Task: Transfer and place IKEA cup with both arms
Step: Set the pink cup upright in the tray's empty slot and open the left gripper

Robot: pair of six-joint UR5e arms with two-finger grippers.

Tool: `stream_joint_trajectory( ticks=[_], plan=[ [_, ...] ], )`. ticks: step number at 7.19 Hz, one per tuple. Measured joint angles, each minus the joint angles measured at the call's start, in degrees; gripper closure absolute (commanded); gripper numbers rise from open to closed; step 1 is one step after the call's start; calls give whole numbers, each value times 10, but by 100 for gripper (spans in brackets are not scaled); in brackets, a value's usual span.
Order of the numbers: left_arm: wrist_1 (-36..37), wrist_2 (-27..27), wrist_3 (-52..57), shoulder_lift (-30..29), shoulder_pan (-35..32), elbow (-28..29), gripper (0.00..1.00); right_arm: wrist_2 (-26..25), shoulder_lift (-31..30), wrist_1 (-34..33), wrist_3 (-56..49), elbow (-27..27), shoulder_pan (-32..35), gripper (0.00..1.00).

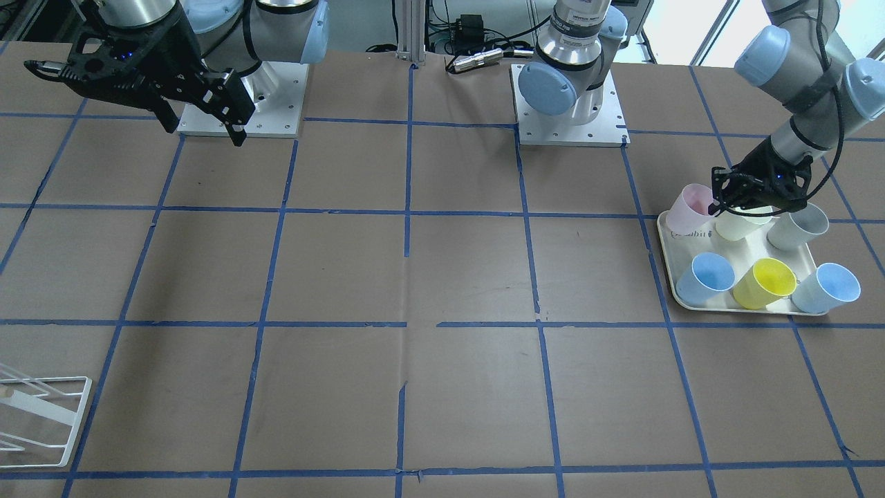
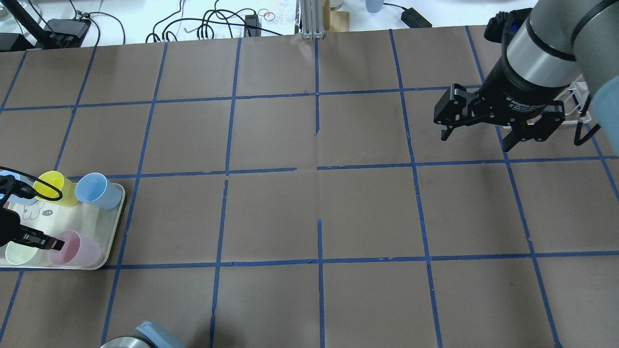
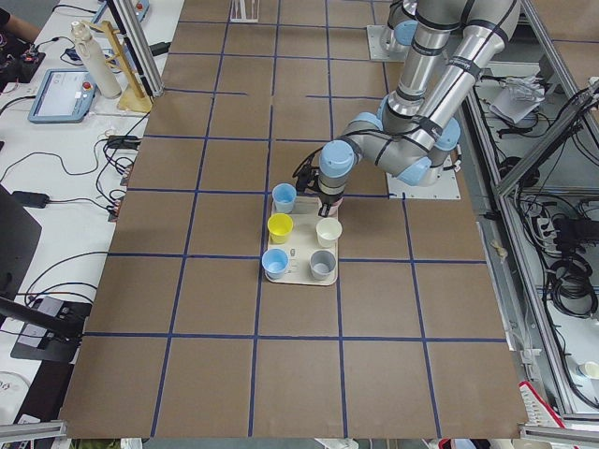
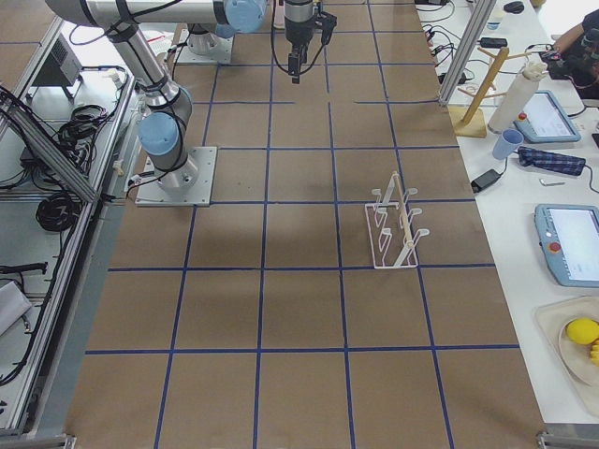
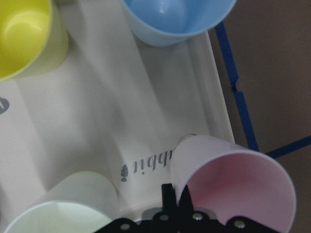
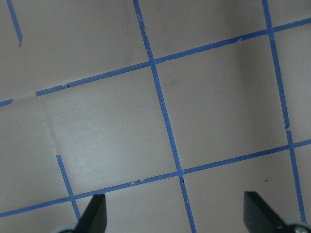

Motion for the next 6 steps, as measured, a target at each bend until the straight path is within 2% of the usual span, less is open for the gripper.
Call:
stream_joint_trajectory(
  ticks=[1, 2, 5, 6],
  plan=[
    [-1, 0, 0, 0, 0, 0, 57, 3, 0, 4, 0, 0, 0, 0],
    [-1, -1, 1, 0, 0, 0, 48, 3, 0, 7, 0, 0, 0, 0],
    [-7, 0, 0, 3, -1, 1, 48, -1, 0, 8, -10, 0, 0, 0],
    [-15, 1, -1, 11, -3, 5, 43, -2, 0, 9, -24, 0, 0, 0]
  ],
)
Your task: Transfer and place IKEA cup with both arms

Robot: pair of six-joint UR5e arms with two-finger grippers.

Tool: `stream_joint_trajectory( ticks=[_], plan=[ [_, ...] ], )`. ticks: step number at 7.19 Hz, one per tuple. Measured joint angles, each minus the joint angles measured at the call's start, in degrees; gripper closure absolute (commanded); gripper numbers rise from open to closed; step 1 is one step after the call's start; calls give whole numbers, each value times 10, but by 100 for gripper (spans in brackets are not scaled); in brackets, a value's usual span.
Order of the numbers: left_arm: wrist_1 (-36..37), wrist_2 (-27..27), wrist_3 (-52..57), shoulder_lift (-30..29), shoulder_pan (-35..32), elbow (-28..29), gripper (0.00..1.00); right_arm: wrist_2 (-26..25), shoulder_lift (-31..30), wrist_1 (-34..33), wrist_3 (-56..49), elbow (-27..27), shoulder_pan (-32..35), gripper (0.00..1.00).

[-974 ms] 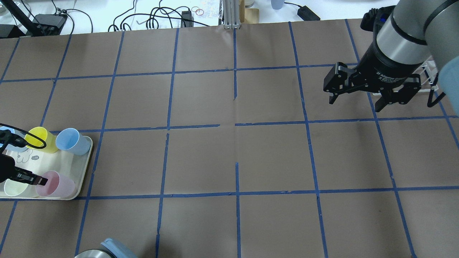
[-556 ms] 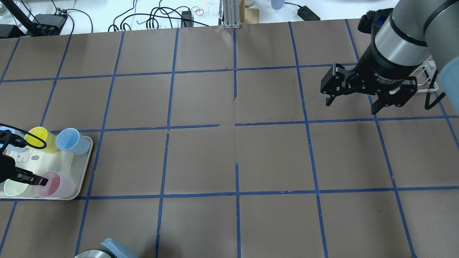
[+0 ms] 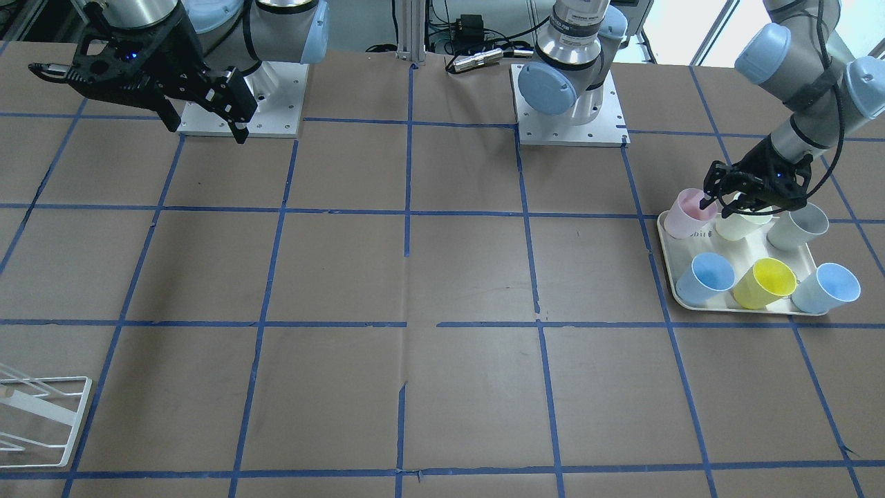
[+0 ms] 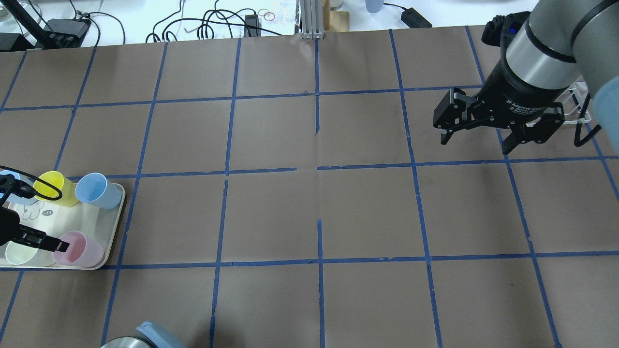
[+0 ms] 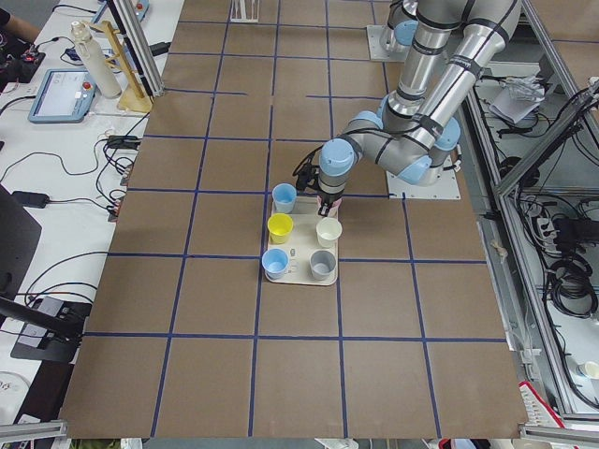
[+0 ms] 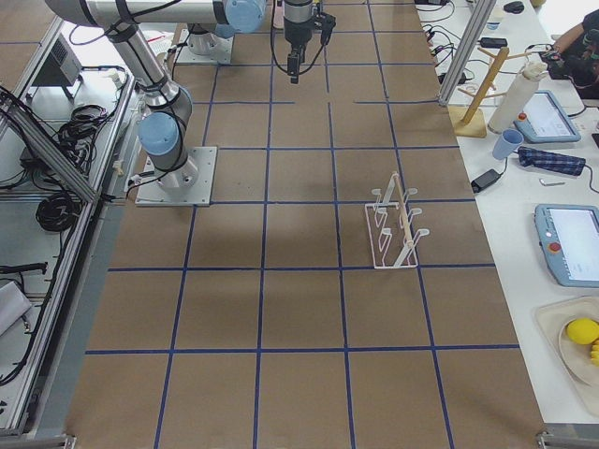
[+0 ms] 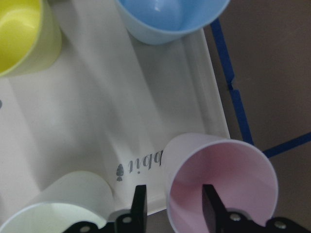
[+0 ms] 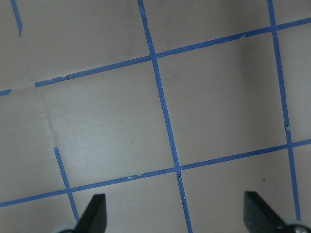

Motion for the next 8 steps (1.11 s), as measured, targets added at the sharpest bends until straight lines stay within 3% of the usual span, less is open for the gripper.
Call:
stream_joint_trajectory(
  ticks=[2, 4, 6, 8],
  plan=[
    [-29, -1, -8, 18, -11, 25, 37, -1, 0, 5, -10, 0, 0, 0],
    [-109, 0, -58, 44, -52, 79, 25, -1, 0, 9, -11, 0, 0, 0],
    [-186, 2, -174, 78, -138, 138, 0, 0, -2, 14, -11, 0, 0, 0],
    [-215, 6, -335, 100, -255, 181, 0, 0, -4, 15, -13, 0, 0, 0]
  ],
)
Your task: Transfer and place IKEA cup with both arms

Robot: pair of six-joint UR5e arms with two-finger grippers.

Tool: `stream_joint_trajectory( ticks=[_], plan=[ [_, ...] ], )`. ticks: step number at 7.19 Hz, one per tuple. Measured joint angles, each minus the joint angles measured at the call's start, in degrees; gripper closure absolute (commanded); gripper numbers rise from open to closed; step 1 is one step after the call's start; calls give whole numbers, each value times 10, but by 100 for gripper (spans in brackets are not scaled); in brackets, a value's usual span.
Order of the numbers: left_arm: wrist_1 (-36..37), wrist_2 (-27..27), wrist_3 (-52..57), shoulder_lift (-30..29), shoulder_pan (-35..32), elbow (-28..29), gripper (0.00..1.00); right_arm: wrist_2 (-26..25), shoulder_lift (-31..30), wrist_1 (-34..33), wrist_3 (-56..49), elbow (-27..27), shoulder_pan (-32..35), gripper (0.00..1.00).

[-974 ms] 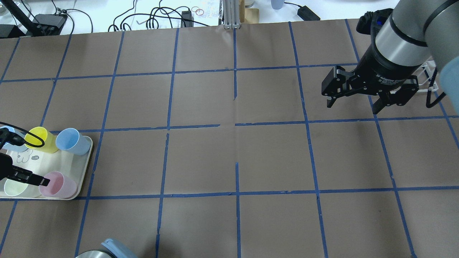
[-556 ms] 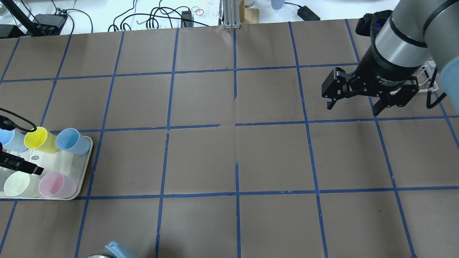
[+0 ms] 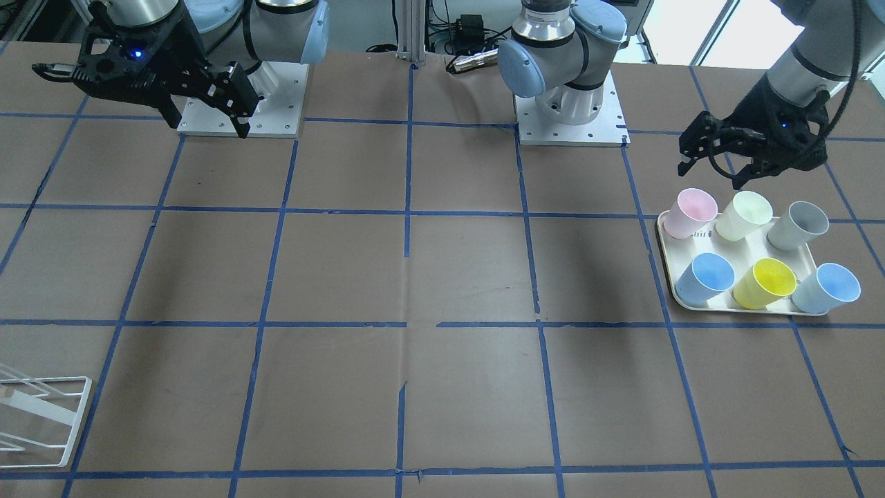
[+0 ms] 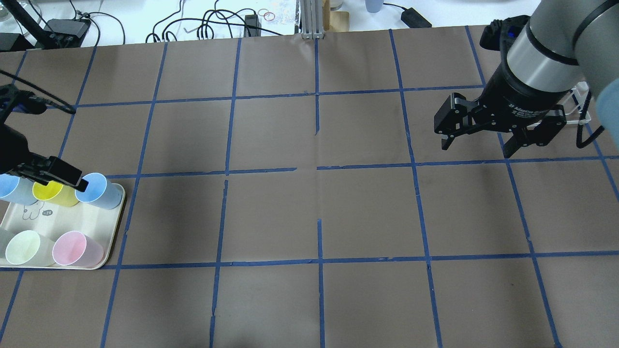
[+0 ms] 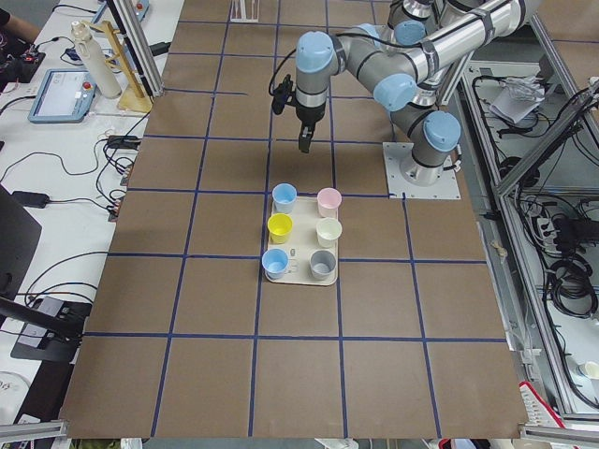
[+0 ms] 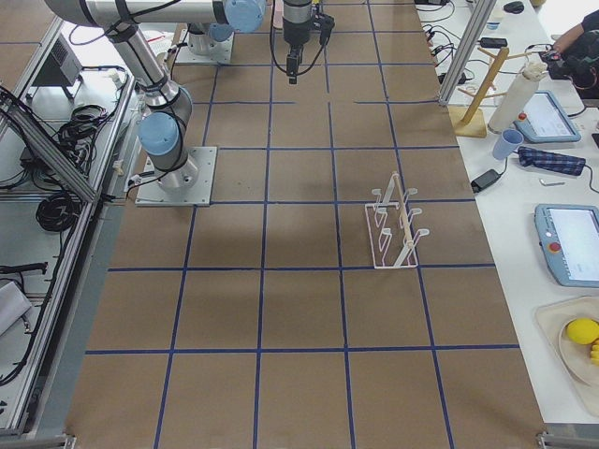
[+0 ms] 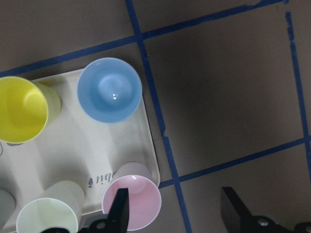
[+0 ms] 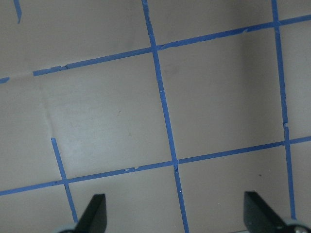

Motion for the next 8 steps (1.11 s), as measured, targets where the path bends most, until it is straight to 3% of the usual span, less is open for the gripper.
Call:
stream_joint_trajectory(
  ticks=[3, 6, 8],
  plan=[
    [-26, 12, -262, -16, -160, 90, 0, 0, 0, 0, -1, 0, 0, 0],
    [-58, 42, -322, -63, -220, 167, 0, -2, -1, 1, -1, 0, 0, 0],
    [-77, 39, -348, -75, -243, 185, 0, -2, -1, 0, -1, 0, 0, 0]
  ],
)
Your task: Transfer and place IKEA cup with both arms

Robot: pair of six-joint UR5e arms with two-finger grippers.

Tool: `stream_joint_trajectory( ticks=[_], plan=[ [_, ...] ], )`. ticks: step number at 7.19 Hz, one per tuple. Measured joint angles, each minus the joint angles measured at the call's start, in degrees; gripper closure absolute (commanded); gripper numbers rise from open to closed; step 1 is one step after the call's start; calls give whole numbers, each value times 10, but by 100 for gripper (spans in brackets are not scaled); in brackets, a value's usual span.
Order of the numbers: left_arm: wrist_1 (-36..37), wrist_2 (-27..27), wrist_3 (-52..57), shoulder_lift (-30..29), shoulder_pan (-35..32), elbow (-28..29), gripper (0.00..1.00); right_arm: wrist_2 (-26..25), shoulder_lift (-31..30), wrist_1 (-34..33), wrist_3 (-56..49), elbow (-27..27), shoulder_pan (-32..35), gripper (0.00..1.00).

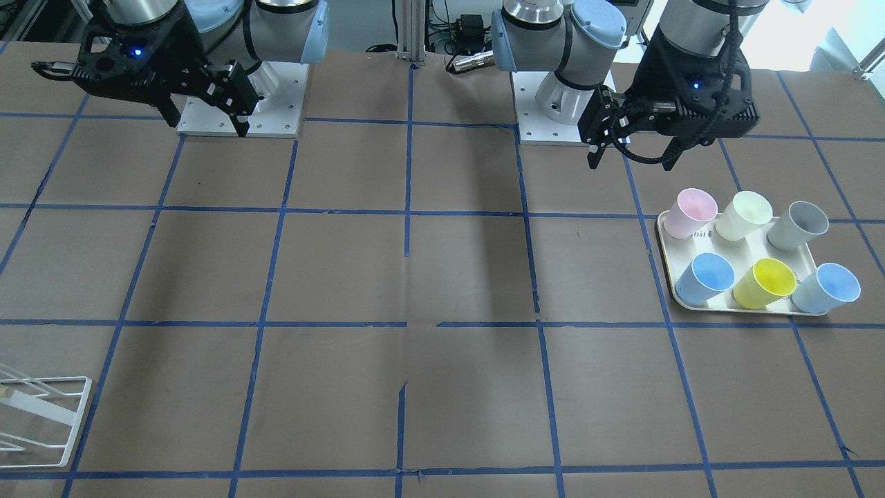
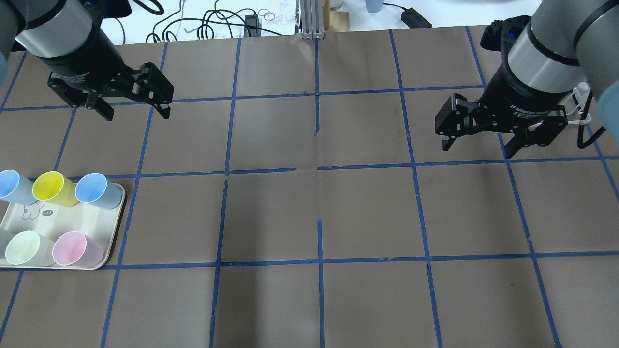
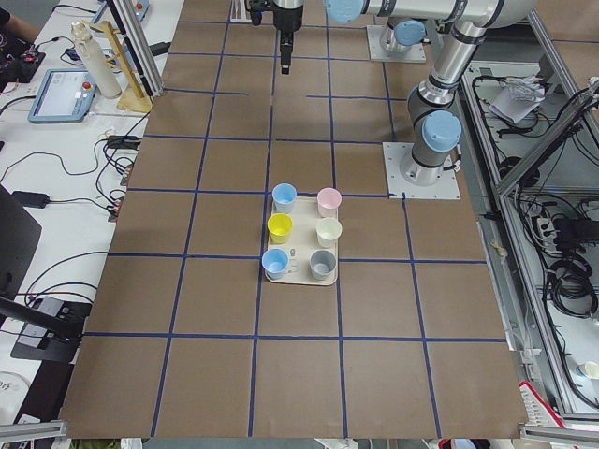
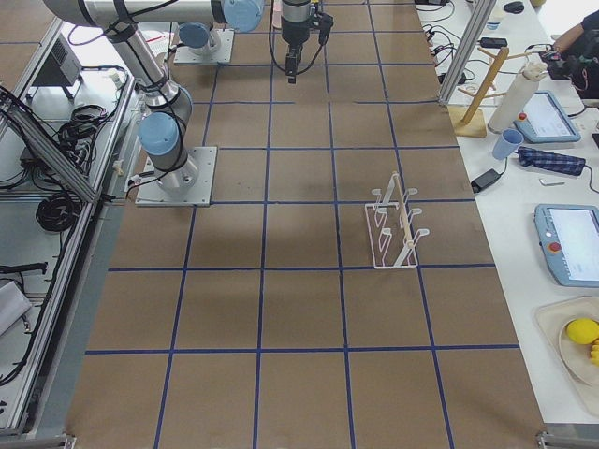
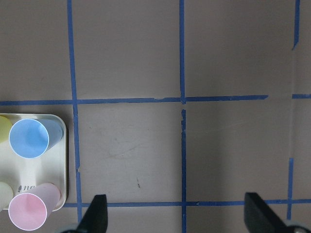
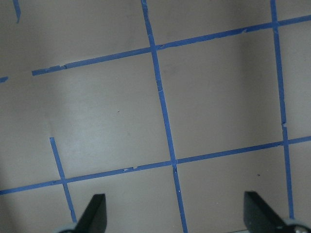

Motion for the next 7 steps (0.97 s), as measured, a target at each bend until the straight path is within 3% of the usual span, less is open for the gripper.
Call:
stream_joint_trajectory(
  ticks=[7],
  plan=[
    [-6, 3, 16, 8, -11, -4, 0, 0, 0, -1, 1, 0, 0, 0]
  ],
)
